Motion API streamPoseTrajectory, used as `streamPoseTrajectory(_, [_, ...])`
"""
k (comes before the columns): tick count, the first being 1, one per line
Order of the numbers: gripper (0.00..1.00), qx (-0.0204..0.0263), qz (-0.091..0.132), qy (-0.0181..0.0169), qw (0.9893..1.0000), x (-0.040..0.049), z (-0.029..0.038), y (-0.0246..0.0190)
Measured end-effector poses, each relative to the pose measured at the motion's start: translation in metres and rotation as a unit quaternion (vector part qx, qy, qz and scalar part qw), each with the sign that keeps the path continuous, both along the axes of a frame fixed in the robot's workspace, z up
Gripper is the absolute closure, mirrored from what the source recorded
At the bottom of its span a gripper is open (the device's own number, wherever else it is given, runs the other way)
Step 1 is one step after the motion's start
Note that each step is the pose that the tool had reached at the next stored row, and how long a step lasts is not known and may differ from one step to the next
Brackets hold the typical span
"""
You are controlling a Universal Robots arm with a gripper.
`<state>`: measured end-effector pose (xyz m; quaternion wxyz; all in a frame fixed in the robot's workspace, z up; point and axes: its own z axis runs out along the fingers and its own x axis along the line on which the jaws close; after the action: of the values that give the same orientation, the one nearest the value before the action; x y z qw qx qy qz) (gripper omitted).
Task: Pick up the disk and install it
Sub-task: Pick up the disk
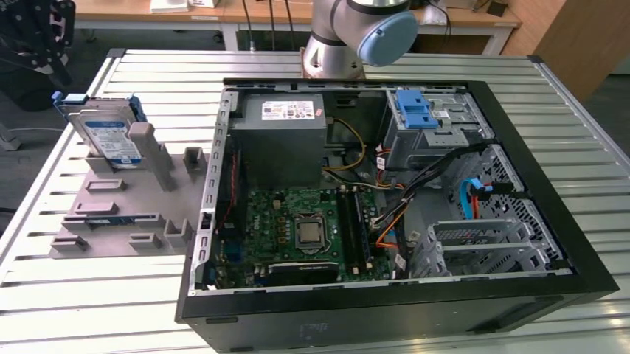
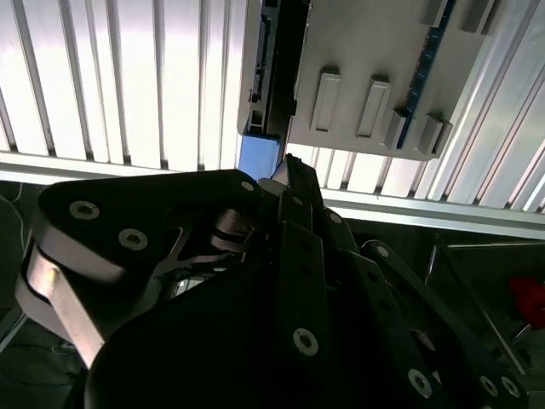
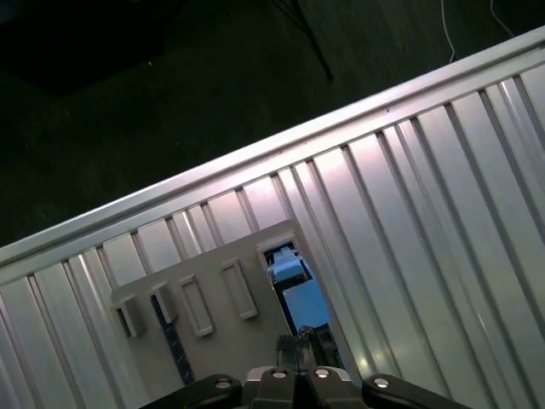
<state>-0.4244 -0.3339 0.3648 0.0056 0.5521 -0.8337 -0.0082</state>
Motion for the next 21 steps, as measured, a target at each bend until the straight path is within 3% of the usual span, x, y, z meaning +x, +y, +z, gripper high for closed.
streamPoseTrajectory(7, [0.89, 0.0001, 0.035, -0.0022, 0.9994, 0.0, -0.0001, 0.0])
streamPoseTrajectory(12, [0.89, 0.0003, 0.067, -0.003, 0.9977, 0.0, -0.0003, 0.0])
streamPoseTrajectory(16, [0.89, 0.0005, 0.1, -0.0032, 0.995, 0.0, -0.0005, 0.0])
streamPoseTrajectory(17, [0.89, 0.0007, 0.122, -0.0032, 0.9925, 0.0, -0.0006, 0.0])
streamPoseTrajectory(19, [0.89, 0.0008, 0.138, -0.0033, 0.9904, 0.0, -0.0007, 0.0])
streamPoseTrajectory(21, [0.89, 0.0009, 0.157, -0.0034, 0.9875, 0.0, -0.0008, 0.0])
